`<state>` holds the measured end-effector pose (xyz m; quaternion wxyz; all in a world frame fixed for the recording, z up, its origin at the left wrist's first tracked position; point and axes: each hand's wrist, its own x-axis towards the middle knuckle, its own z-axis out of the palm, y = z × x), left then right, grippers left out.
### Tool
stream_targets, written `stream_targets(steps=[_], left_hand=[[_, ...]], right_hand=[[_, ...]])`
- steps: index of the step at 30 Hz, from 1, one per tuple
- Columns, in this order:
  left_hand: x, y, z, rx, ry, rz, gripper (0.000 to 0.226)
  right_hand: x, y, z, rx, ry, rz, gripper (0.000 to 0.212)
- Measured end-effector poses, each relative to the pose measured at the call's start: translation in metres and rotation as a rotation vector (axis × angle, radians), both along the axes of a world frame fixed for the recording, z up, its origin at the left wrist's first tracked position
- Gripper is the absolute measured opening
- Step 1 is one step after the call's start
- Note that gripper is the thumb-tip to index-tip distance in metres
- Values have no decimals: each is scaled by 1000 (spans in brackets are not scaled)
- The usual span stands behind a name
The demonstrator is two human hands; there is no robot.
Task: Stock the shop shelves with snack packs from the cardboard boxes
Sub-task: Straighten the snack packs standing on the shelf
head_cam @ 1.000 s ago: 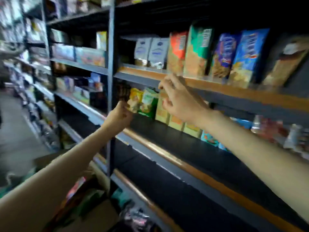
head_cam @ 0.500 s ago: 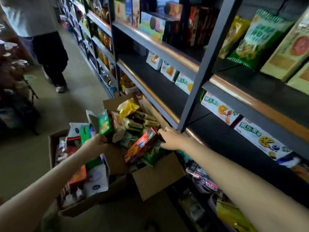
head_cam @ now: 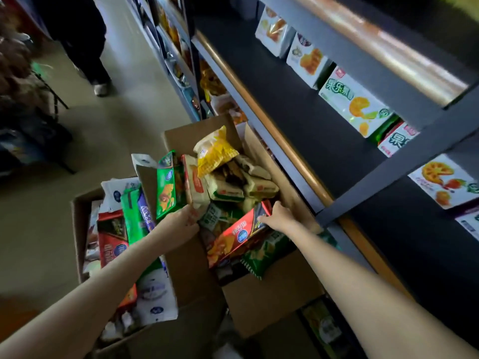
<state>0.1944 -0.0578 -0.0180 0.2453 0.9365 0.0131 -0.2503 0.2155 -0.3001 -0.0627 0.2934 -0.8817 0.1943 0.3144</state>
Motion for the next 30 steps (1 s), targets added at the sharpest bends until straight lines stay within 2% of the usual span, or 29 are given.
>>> stream_targets(steps=[1,4,8,11,13,17,19,22,23,24,27,30], left_hand=[[3,0,-2,4,12,-3,38],[10,1,-4,-13,28,2,35],[18,2,13,-141,31,-65,32],[10,-17,49,-319,84,-140,61],[-8,-40,83,-501,109,-187,67],[-56,-79,159,-829,59,-384,48],[-80,-96,196,-946,78,-447,36],[-116,-134,243,-1188,139,-446,25],[-129,-149,260,-1252,143,-439,24],[-140,-165,277,-1311,137,-439,24],[-182,-213,337,-1479,93,-494,24],[-236,-263,386,-1606,65,-609,25]], right_hand=[[-1,4,-5,40,-16,-62,71],[-6,16,-11,94,-139,-190,43],[-3,26,31,130,-256,-33,40],[-3,18,114,118,-441,174,40],[-17,7,184,149,-554,218,36],[-85,-18,315,226,-690,214,30],[-126,-28,365,204,-860,163,32],[-195,-46,412,13,-1300,-18,41],[-222,-51,422,-82,-1393,-56,49],[-248,-56,429,-200,-1419,-61,60],[-321,-73,430,-605,-1300,-8,95],[-375,-92,428,-891,-1395,-161,103]])
